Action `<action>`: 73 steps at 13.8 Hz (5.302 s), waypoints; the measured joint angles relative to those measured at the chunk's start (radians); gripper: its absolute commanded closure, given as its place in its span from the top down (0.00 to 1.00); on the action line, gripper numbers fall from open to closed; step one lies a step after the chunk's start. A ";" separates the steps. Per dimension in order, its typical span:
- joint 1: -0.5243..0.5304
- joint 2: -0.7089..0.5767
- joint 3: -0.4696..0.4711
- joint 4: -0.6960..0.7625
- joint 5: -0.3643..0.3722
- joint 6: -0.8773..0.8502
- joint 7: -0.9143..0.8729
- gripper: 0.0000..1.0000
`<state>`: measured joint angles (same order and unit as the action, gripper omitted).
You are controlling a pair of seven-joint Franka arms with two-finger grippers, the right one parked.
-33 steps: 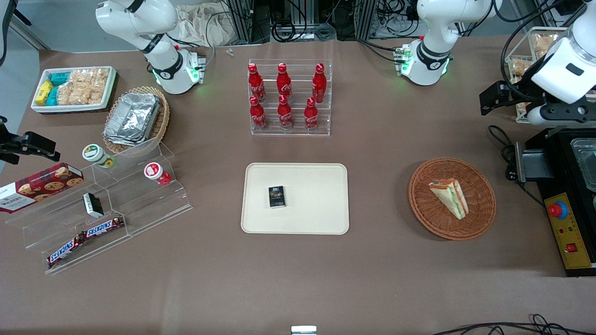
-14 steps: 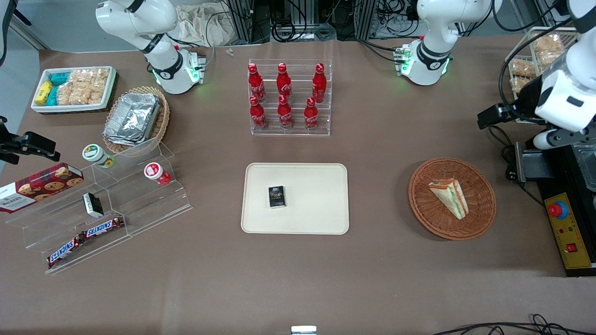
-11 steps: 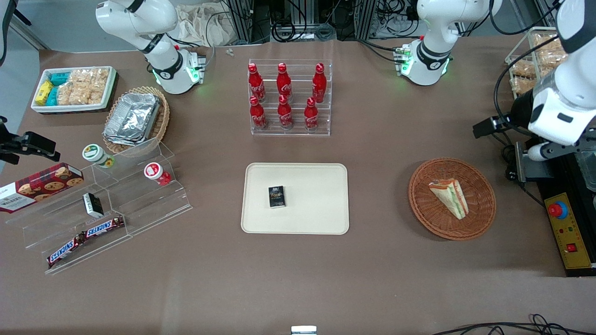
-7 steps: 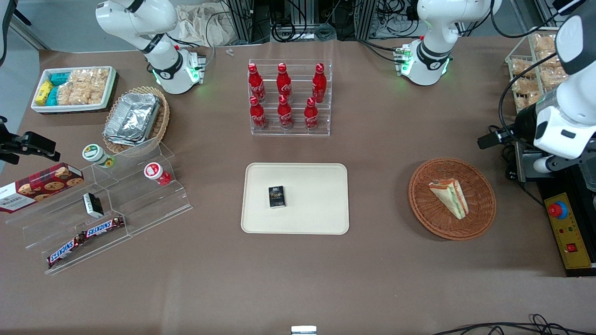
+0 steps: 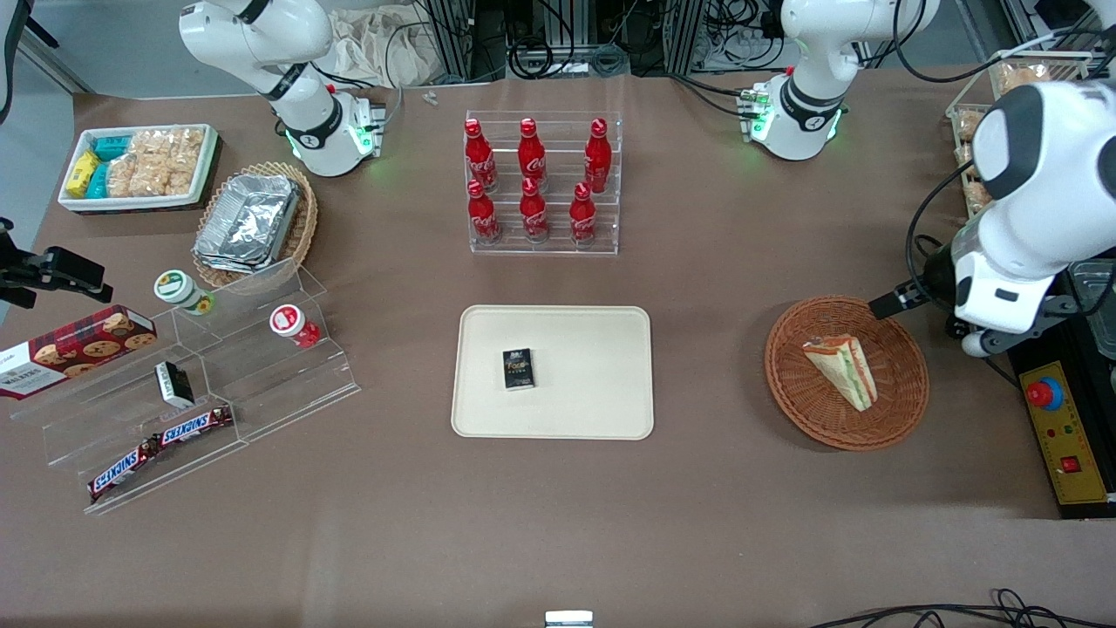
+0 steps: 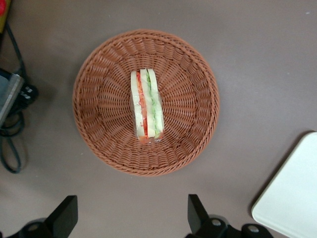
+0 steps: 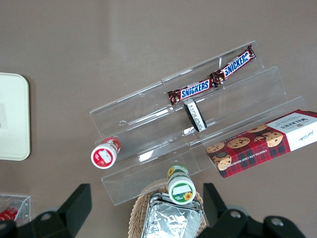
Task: Place sandwich from basket to tray
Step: 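Lower the left gripper over the wrapped sandwich and close on it, then lift the sandwich out of the basket with the left gripper, then carry the sandwich over the white tray beside the black box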
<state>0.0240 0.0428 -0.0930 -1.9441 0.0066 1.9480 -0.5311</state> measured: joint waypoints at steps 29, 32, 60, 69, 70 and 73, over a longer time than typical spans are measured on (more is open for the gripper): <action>-0.003 0.362 -0.001 -0.122 0.116 0.434 -0.183 0.66; -0.002 0.365 0.000 -0.122 0.118 0.437 -0.183 0.36; -0.021 0.200 -0.387 0.182 0.067 -0.033 -0.085 0.00; -0.146 0.364 -0.419 0.184 0.073 0.180 -0.078 0.00; -0.159 0.398 -0.419 0.185 0.086 0.217 -0.076 0.00; -0.177 0.498 -0.419 0.200 0.140 0.277 -0.076 0.00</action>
<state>-0.1534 0.5407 -0.5117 -1.7440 0.1461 2.2251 -0.6071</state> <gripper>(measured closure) 0.819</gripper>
